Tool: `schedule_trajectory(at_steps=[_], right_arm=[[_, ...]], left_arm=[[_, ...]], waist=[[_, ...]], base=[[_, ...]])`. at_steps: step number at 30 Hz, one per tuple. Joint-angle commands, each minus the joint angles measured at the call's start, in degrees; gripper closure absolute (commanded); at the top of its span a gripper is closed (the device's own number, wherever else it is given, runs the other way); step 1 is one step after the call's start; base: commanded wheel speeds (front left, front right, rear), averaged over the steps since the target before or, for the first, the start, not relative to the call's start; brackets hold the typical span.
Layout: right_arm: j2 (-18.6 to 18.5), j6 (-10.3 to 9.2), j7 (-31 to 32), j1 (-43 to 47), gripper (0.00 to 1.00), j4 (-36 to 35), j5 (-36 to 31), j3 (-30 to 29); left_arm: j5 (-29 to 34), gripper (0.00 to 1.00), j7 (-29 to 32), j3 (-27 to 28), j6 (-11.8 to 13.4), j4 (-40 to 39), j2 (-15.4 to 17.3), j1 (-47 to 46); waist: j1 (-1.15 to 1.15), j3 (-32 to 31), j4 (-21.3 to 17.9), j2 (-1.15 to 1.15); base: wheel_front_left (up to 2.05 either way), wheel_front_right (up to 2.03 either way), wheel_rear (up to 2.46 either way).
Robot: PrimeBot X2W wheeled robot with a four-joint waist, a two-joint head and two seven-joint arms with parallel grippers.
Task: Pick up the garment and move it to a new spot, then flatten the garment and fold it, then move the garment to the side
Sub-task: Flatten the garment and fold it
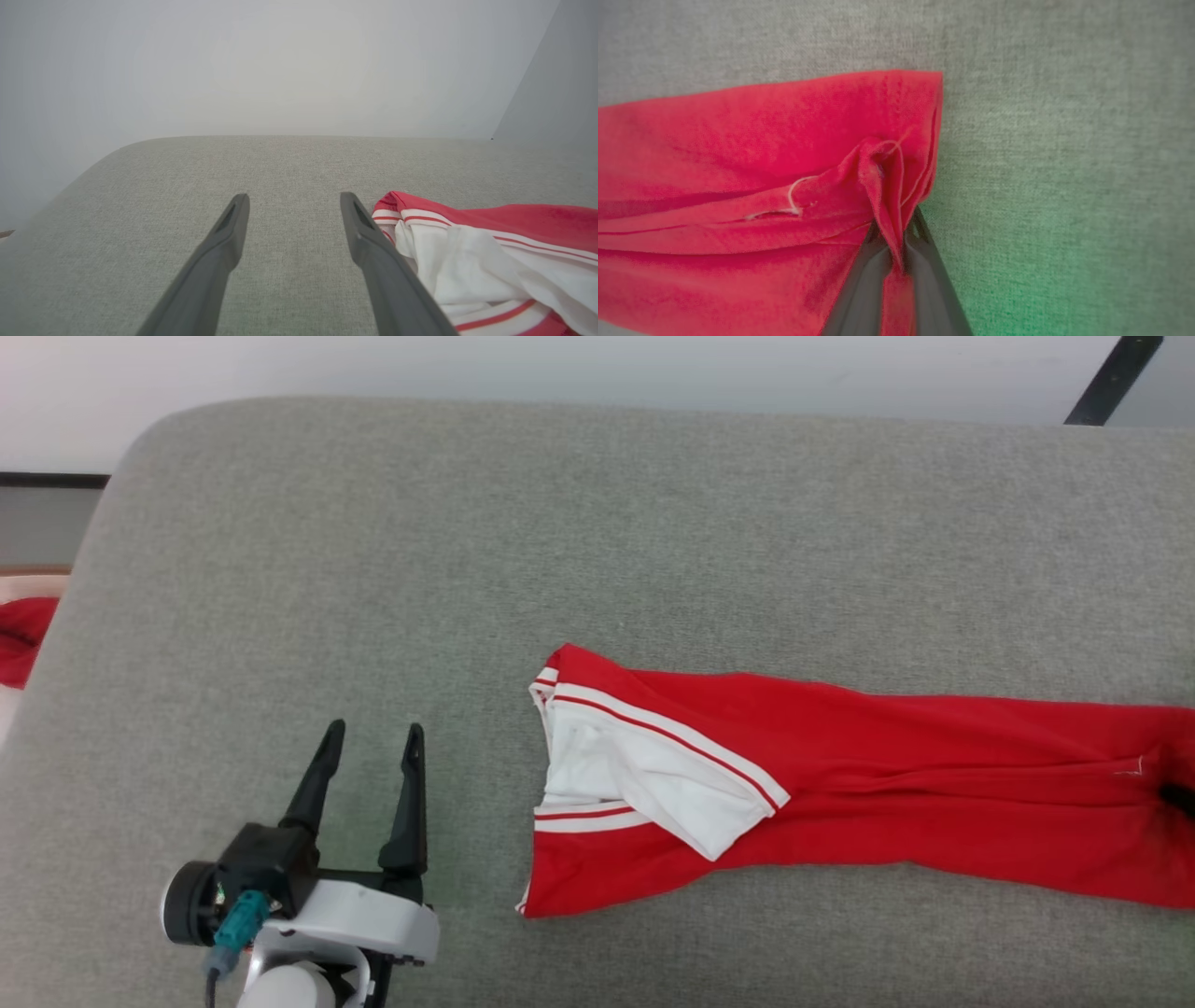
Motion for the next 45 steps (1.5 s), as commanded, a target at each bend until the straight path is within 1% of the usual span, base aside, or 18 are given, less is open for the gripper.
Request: schedule_trajectory(at_steps=[1,3,7,10,14,16,18,21,24,25,27,30,35,38,41,45], right_arm=[[2.51,-0.22,-0.01,2.91,1.00,1.12,-0.72,0.96],[0.94,-0.32,-0.81,2.69,1.00,1.05,-1.87,-0.06],[-3.84,-0.60,-3.79,2.09,1.00,3.47,-4.64,-3.49],[-5.78,-0.28,-6.70,1.22,1.00,5.99,-6.28,-6.74],[-9.90,-0.21,-10.66,-0.66,1.00,11.18,-8.03,-11.45],[-11.35,-0.21,-12.93,-1.45,1.00,13.70,-8.74,-13.23],[-11.43,-0.17,-14.42,-2.20,1.00,15.18,-9.15,-14.08],[-10.48,-0.17,-14.62,-3.11,1.00,14.68,-8.68,-13.89],[-8.26,-0.16,-13.56,-2.87,1.00,10.58,-7.43,-11.81],[-8.26,-0.16,-13.56,-2.87,1.00,10.58,-7.43,-11.81],[-5.88,-0.16,-12.04,-2.51,1.00,6.26,-5.06,-10.52],[-3.00,-0.16,-9.50,-1.00,1.00,-2.49,-2.89,-7.41],[0.65,-0.16,-4.83,1.79,1.00,-18.77,-2.09,-1.15],[3.08,-0.16,-2.56,2.87,1.00,-26.64,-1.94,1.26],[4.98,-0.16,-1.05,3.63,1.00,-31.57,-3.52,3.23],[7.24,-0.16,0.21,3.48,1.00,-34.35,-6.36,5.26]], left_arm=[[0.43,0.00,-0.08,0.34,-0.52,0.15,-0.47,0.02],[0.70,0.00,-0.08,1.22,-0.88,0.28,-0.65,-0.22],[0.83,0.00,-0.08,2.74,-1.59,-0.19,-1.36,-0.42],[1.37,0.00,-0.08,3.54,-2.02,-0.48,-1.52,-0.19],[2.05,0.00,-0.08,4.35,-2.48,-0.69,-1.97,-0.29],[2.07,0.00,-0.08,4.81,-2.64,-0.77,-2.16,-0.53],[2.35,0.00,-0.08,5.12,-2.88,-0.64,-2.33,-0.66],[2.74,0.00,-0.08,5.40,-3.13,-0.26,-2.59,-0.70],[3.02,0.00,-0.08,5.71,-3.44,0.06,-2.83,-0.24],[3.02,0.00,-0.08,5.71,-3.44,0.06,-2.83,-0.24],[2.99,0.00,-0.08,6.00,-3.52,0.26,-3.03,0.28],[2.80,0.00,-0.08,6.07,-4.02,0.75,-3.38,0.73],[2.74,0.00,-0.08,5.86,-4.42,1.29,-4.15,1.11],[2.52,0.00,-0.08,5.94,-4.64,1.41,-4.41,1.77],[2.36,0.00,-0.08,5.71,-4.73,1.62,-4.81,2.03],[1.95,0.00,-0.08,5.67,-5.02,1.87,-5.26,2.25]], waist=[[0.00,0.09,-0.51,0.00],[0.00,0.24,-1.16,0.00],[0.00,0.76,-2.38,0.00],[0.00,1.48,-3.18,0.00],[0.00,2.51,-4.03,0.00],[0.00,2.87,-4.31,0.00],[0.00,3.01,-4.61,0.00],[0.00,2.69,-5.13,0.00],[0.00,1.84,-5.61,0.00],[0.00,1.84,-5.61,0.00],[0.00,1.17,-6.00,0.00],[0.00,0.35,-6.23,0.00],[0.00,-0.67,-6.02,0.00],[0.00,-0.92,-5.73,0.00],[0.00,-1.13,-5.01,0.00],[0.00,-1.28,-3.91,0.00]], base=[[0.00,0.00,0.00],[0.00,0.00,0.00],[0.00,0.00,0.00],[0.00,0.00,0.00],[0.00,0.00,0.00],[0.00,0.00,0.00],[0.00,0.00,0.00],[0.00,0.00,0.00],[0.00,0.00,0.00],[0.00,0.00,0.00],[0.00,0.00,0.00],[0.00,0.00,0.00],[0.00,0.00,0.00],[0.00,0.00,0.00],[0.00,0.00,0.00],[0.00,0.00,0.00]])
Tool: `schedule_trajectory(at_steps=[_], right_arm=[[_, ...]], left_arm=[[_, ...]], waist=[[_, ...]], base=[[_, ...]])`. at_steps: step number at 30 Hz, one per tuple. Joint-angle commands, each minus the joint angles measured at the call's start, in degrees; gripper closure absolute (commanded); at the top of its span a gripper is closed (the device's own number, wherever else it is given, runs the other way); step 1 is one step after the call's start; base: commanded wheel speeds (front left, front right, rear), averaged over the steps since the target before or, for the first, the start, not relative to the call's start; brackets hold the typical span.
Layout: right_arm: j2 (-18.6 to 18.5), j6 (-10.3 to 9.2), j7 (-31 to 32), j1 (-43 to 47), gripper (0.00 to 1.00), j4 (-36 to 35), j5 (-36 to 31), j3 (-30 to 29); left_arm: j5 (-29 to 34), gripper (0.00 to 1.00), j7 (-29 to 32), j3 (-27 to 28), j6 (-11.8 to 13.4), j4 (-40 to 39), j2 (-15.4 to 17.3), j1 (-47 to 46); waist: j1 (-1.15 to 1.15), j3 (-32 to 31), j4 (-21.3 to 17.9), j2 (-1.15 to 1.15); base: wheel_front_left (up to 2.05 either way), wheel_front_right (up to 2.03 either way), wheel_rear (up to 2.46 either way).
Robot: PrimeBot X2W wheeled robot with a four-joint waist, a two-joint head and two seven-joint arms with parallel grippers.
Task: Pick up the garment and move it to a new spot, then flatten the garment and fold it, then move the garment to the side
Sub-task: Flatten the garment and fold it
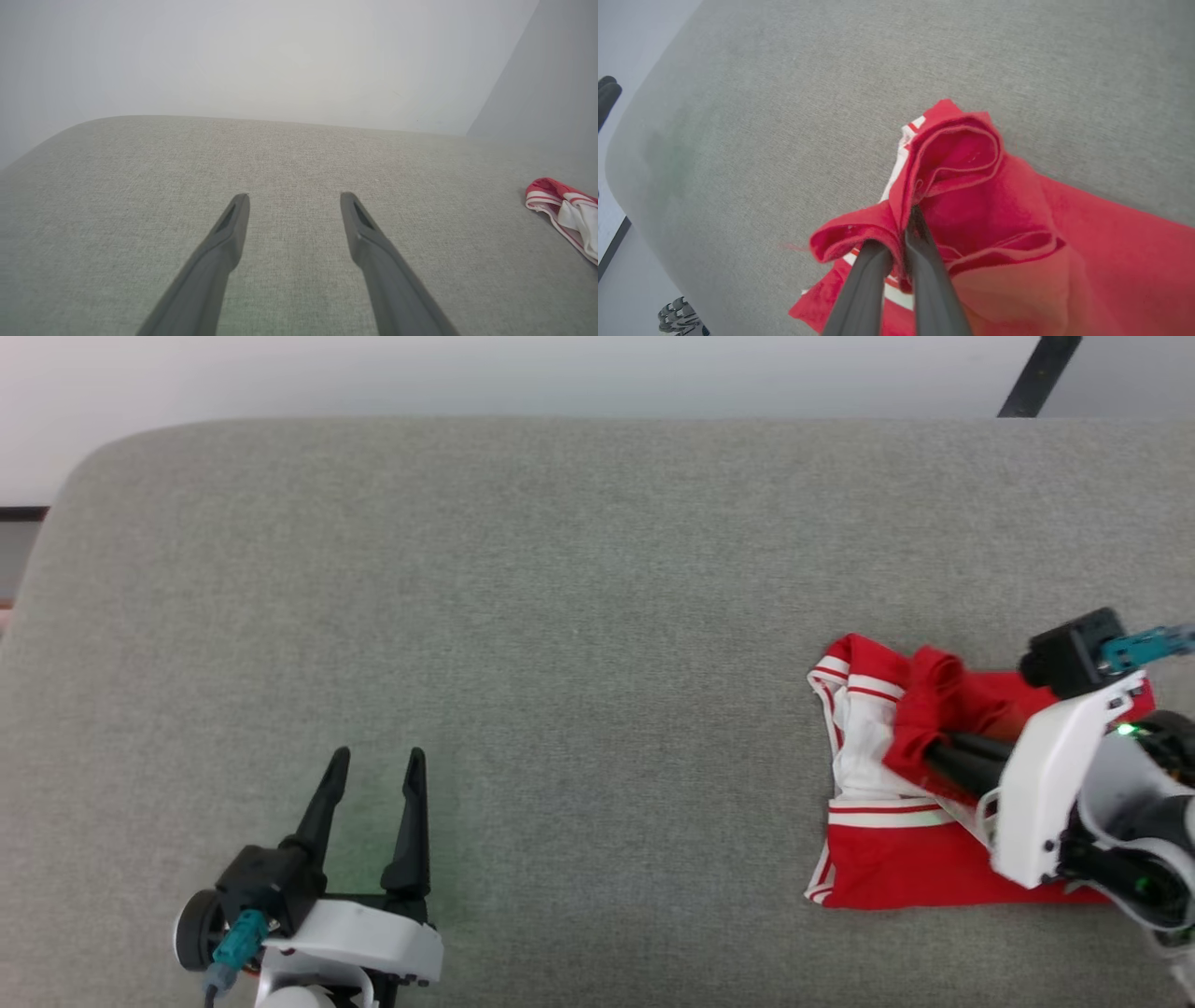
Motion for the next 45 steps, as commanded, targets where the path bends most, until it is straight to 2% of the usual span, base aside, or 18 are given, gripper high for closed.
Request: schedule_trajectory(at_steps=[1,8,14,15,16,17,18,28,37,45], right_arm=[[0.53,-0.09,0.12,0.19,1.00,-0.10,-0.22,0.30],[4.27,-0.09,0.09,-0.80,1.00,1.83,-2.62,0.76],[5.72,-0.09,-1.28,-1.05,0.99,3.99,-3.52,1.26],[5.82,-0.09,-1.87,-1.14,0.73,4.10,-3.53,1.28],[6.02,-0.09,-2.44,-1.23,0.54,4.18,-3.48,1.39],[6.11,-0.09,-3.00,-1.37,0.14,4.19,-3.43,1.47],[6.24,-0.09,-3.44,-1.57,0.00,4.26,-3.14,1.57],[4.50,-0.09,-10.24,-1.16,0.00,5.01,-1.57,2.25],[0.52,-0.09,-23.94,2.64,0.00,8.83,-0.60,2.64],[0.81,-0.09,-37.43,7.00,0.00,14.54,-1.70,0.07]], left_arm=[[-0.22,0.00,-0.08,0.09,-0.39,0.06,-0.16,0.40],[-0.86,0.00,-0.08,-0.17,-0.50,0.32,-0.61,0.18],[-1.08,0.00,-0.08,-0.36,-0.45,0.59,-0.77,-0.32],[-1.13,0.00,-0.08,-0.32,-0.41,0.64,-0.79,-0.37],[-1.21,0.00,-0.08,-0.19,-0.36,0.73,-0.80,-0.33],[-1.25,0.00,-0.08,-0.08,-0.36,0.84,-0.81,-0.35],[-1.33,0.00,-0.08,0.11,-0.34,0.96,-0.81,-0.40],[-0.75,0.00,-0.08,0.37,-1.08,2.88,-0.76,-0.60],[-1.30,0.00,-0.08,0.86,-1.53,4.99,0.68,0.67],[-2.04,0.00,-0.08,1.19,-1.78,6.37,1.74,2.50]], waist=[[0.00,-0.08,0.58,0.00],[0.00,0.23,2.03,0.00],[0.00,0.65,2.29,0.00],[0.00,0.62,2.21,0.00],[0.00,0.52,2.03,0.00],[0.00,0.43,1.88,0.00],[0.00,0.23,1.61,0.00],[0.00,-3.33,-1.27,0.00],[0.00,-6.83,-4.54,0.00],[0.00,-9.35,-6.98,0.00]], base=[[0.00,0.00,0.00],[0.00,0.00,0.00],[0.00,0.00,0.00],[0.00,0.00,0.00],[0.00,0.00,0.00],[0.00,0.00,0.00],[0.00,0.00,0.00],[0.00,0.00,0.00],[0.00,0.00,0.00],[0.00,0.00,0.00]])
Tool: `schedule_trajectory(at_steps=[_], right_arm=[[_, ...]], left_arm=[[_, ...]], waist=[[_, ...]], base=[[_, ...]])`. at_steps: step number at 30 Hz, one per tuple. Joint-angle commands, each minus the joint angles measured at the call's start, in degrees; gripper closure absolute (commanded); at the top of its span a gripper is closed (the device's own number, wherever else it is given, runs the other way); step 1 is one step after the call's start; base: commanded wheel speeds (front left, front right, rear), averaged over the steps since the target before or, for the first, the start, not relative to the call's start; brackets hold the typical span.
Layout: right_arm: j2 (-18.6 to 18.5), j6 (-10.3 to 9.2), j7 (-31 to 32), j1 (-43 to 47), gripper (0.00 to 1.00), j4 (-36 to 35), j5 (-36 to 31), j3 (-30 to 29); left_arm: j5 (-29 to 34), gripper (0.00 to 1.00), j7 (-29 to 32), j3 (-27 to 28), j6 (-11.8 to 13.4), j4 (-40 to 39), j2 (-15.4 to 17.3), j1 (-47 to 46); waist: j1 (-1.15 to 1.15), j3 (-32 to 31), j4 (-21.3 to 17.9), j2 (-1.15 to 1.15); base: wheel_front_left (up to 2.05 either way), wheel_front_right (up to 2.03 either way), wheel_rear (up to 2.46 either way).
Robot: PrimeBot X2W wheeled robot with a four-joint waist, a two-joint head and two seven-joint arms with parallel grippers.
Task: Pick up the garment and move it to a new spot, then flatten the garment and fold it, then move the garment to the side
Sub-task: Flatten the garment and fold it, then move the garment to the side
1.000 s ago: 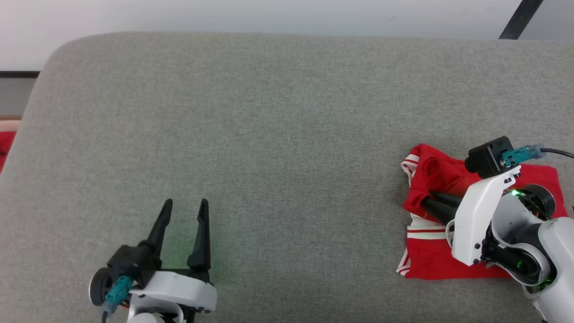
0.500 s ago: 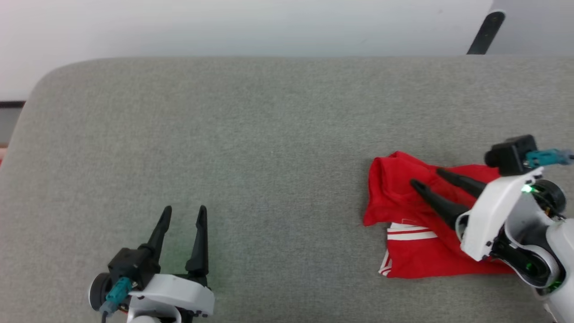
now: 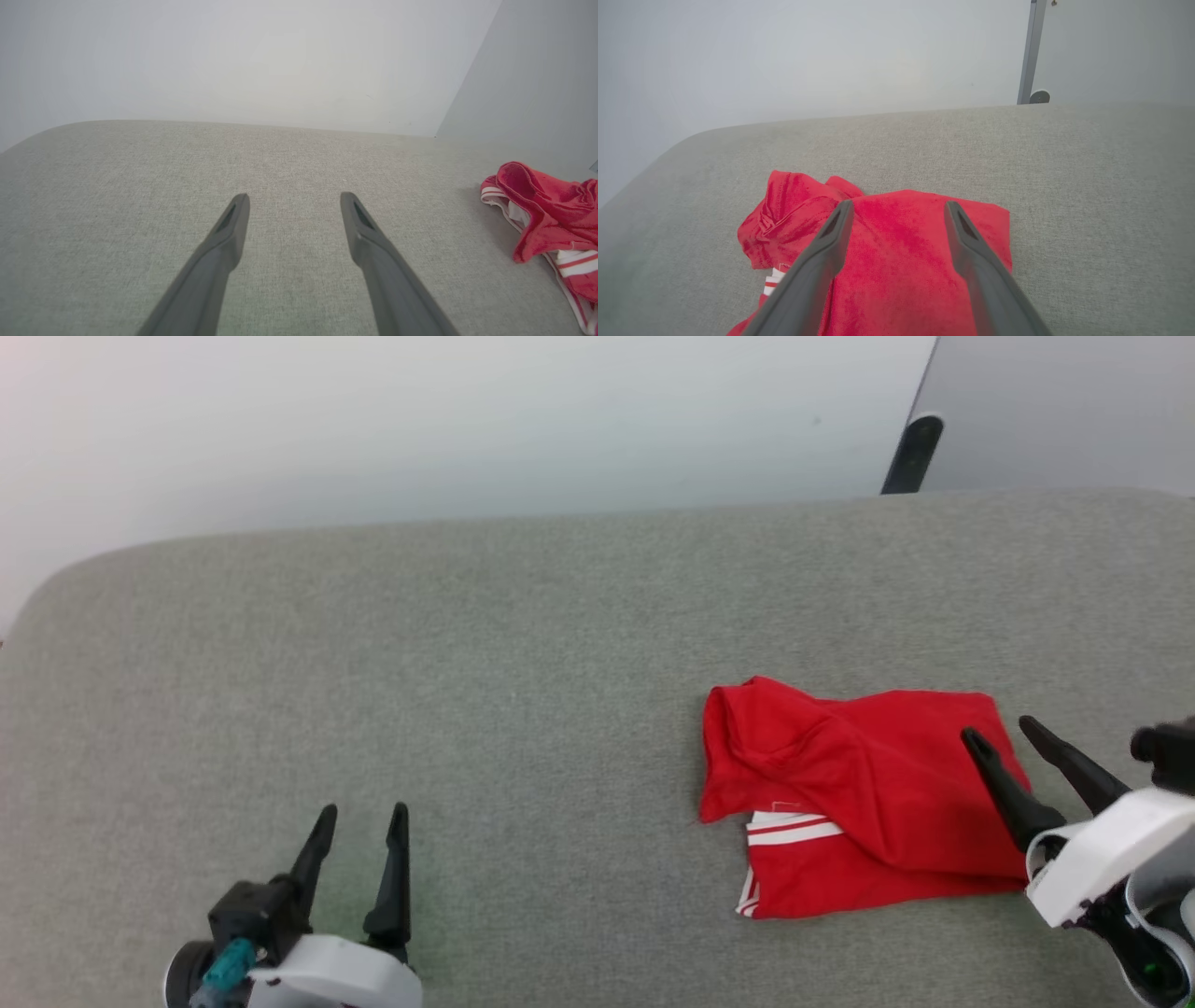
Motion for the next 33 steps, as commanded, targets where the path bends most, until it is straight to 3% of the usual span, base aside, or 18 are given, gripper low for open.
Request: schedule_trajectory(at_steps=[1,5,11,23,33], right_arm=[[0.39,-0.09,-2.07,0.89,0.00,0.52,-0.92,-0.48],[1.88,-0.09,-8.23,2.94,0.00,2.54,-2.49,-1.92],[5.33,-0.09,-12.36,5.76,0.00,4.72,-5.26,-3.81],[11.15,-0.09,-13.37,13.15,0.00,-0.15,-15.51,-14.02],[12.73,-0.09,-13.38,19.50,0.00,-2.60,-16.40,-17.39]], left_arm=[[-0.11,0.00,-0.08,0.23,-0.29,0.16,0.20,1.18],[-0.27,0.00,-0.08,0.59,-0.33,0.10,0.35,2.35],[-0.52,0.00,-0.08,0.71,-0.35,-0.17,0.83,4.51],[-0.17,0.00,-0.07,0.24,-0.01,-2.58,2.25,8.09],[-0.14,0.00,-0.05,0.58,0.69,-6.74,2.94,13.17]], waist=[[0.00,-1.43,-1.37,0.00],[0.00,-2.96,-2.16,0.00],[0.00,-5.59,-2.65,0.00],[0.00,-8.11,-1.65,0.00],[0.00,-10.47,0.25,0.00]], base=[[0.00,0.00,0.00],[0.00,0.00,0.00],[0.00,0.00,0.00],[0.00,0.00,0.00],[0.00,0.00,0.00]])
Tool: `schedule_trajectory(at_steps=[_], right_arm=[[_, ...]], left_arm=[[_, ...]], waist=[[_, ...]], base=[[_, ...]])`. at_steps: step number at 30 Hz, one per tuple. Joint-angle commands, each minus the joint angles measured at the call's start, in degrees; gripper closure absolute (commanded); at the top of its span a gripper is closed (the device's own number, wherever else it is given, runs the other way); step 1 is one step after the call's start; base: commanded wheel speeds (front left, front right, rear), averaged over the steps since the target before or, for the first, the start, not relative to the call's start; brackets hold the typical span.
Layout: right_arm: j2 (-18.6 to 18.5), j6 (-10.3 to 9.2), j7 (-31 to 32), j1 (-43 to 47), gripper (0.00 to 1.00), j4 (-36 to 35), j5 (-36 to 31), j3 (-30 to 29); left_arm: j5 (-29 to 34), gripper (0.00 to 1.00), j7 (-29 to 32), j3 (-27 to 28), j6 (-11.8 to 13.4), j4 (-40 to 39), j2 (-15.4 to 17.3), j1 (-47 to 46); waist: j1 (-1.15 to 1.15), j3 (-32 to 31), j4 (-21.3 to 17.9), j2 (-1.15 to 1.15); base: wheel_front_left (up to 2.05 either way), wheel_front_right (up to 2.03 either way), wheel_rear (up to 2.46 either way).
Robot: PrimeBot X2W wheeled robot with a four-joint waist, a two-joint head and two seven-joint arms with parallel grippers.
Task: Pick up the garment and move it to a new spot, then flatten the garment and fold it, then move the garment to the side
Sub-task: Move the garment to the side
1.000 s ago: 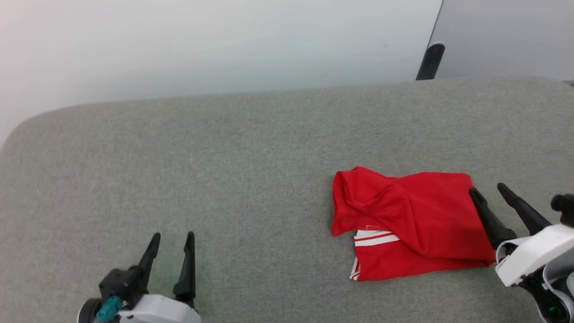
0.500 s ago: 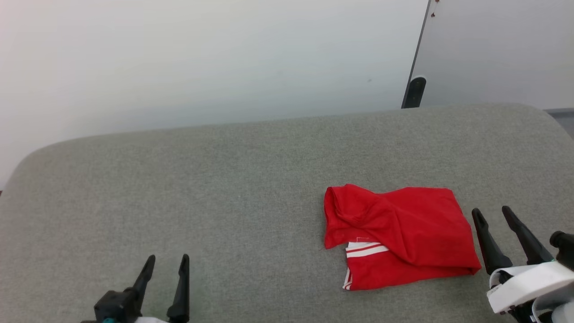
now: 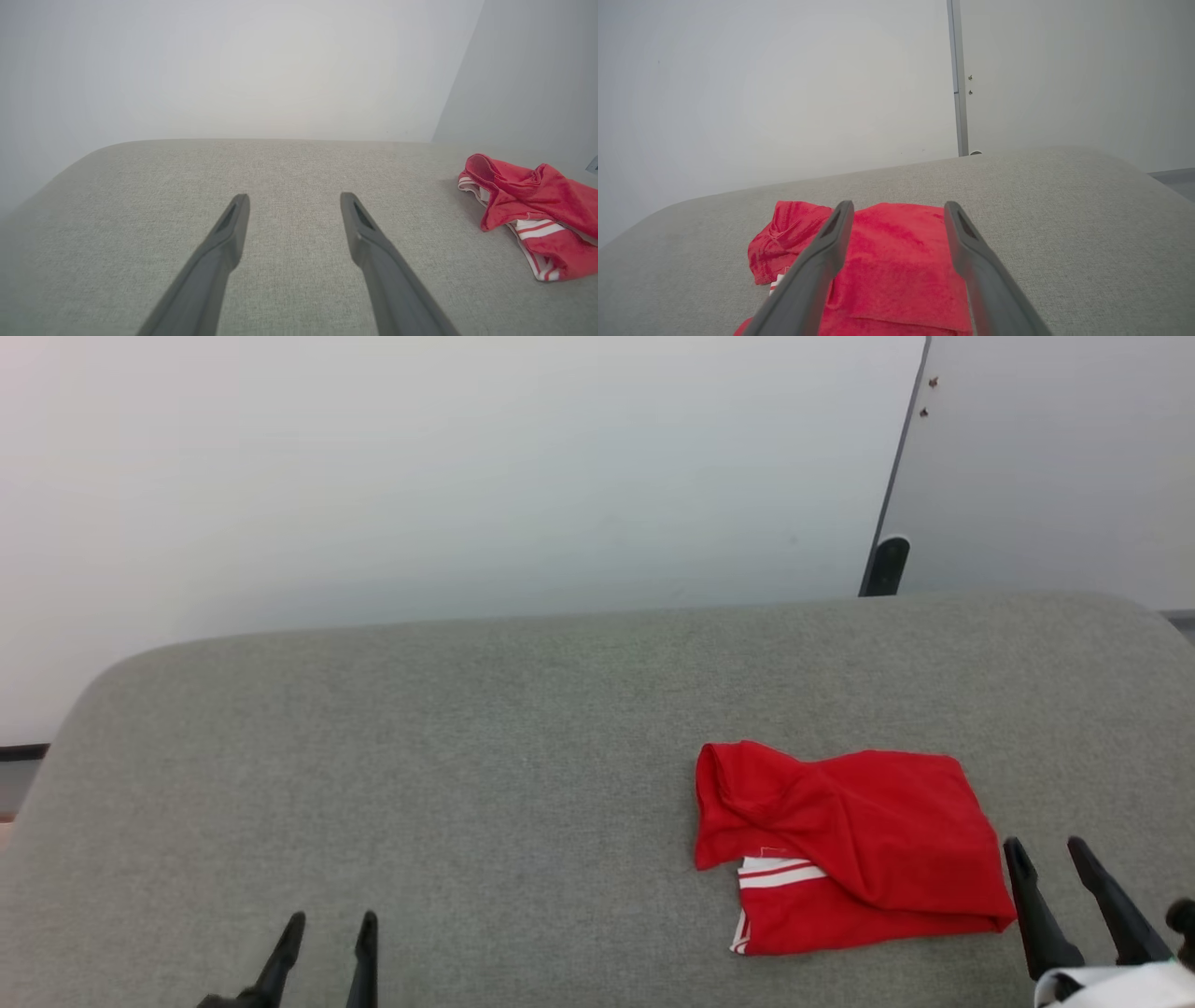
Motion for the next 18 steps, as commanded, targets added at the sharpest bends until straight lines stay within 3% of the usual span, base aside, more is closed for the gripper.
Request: schedule_trajectory(at_steps=[1,18], right_arm=[[0.15,-0.09,-0.22,1.02,0.00,-0.28,-0.08,-0.31],[0.90,-0.09,3.25,5.94,0.00,-7.91,-1.60,-4.11]], left_arm=[[0.09,0.00,0.00,0.10,0.21,-0.40,0.27,0.74],[-0.35,0.00,1.83,-0.94,1.50,-8.01,0.48,5.69]], waist=[[0.00,-0.48,0.48,0.00],[0.00,0.69,0.60,0.00]], base=[[0.00,0.00,0.00],[0.00,0.00,0.00]])
